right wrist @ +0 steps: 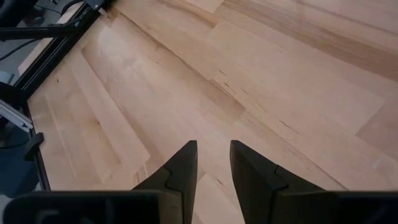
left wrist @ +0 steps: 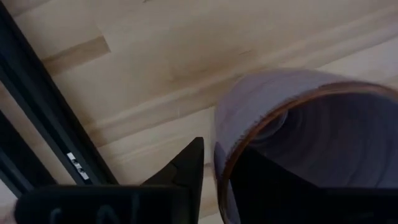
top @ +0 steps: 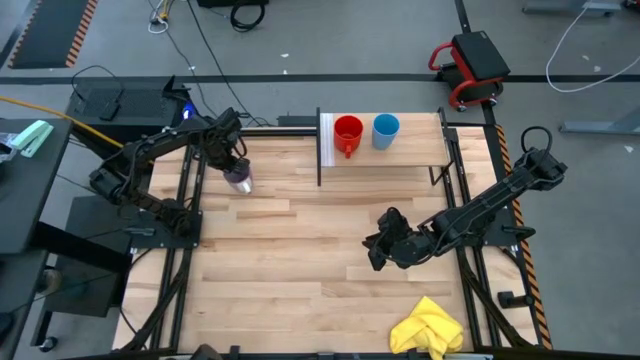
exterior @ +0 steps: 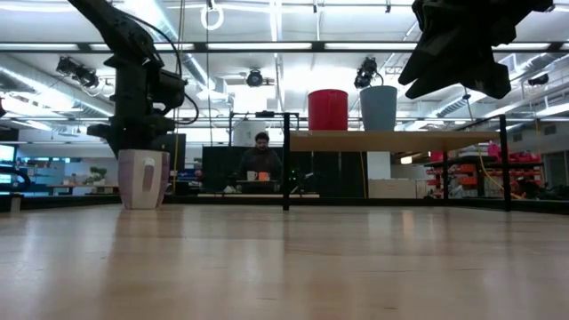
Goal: Stack small to large cups/mugs on shelf
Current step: Put the purple mug on the shelf
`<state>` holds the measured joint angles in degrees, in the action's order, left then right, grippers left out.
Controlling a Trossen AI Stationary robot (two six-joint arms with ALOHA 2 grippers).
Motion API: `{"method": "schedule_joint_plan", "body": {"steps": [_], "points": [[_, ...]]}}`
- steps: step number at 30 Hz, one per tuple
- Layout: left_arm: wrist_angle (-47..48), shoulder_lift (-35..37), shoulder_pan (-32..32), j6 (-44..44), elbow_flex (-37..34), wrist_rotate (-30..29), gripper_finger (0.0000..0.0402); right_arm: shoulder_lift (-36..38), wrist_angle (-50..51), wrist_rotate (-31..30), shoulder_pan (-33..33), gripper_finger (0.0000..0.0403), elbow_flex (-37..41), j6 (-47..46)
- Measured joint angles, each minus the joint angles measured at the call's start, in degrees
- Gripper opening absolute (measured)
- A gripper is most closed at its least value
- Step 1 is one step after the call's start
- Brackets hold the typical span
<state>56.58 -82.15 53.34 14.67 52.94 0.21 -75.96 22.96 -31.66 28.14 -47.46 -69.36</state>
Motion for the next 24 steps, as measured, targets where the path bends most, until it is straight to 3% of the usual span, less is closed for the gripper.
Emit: {"method": "schedule_joint_plan", "body": {"steps": [9, 13, 18, 24], "points": [[-0.43, 0.01, -0.60, 0.99, -0.76, 1.41, 0.0027, 0.00, 0.00, 0.00, 0.00, 0.0103, 0.00, 0.02], [-0.98, 0.01, -2.06, 1.31, -0.76, 2.10, 0.0025, 0.00, 0.00, 0.00, 0.00, 0.0103, 0.00, 0.02], [-1.77, 0.00, -5.78, 2.90, -0.76, 2.64, 0.0042, 0.00, 0.02, 0.00, 0.00, 0.0103, 0.00, 0.39], [-2.63, 0.02, -12.95, 7.13, -0.74, 5.28, 0.0022, 0.00, 0.09, 0.01, 0.00, 0.0103, 0.00, 0.49]]}}
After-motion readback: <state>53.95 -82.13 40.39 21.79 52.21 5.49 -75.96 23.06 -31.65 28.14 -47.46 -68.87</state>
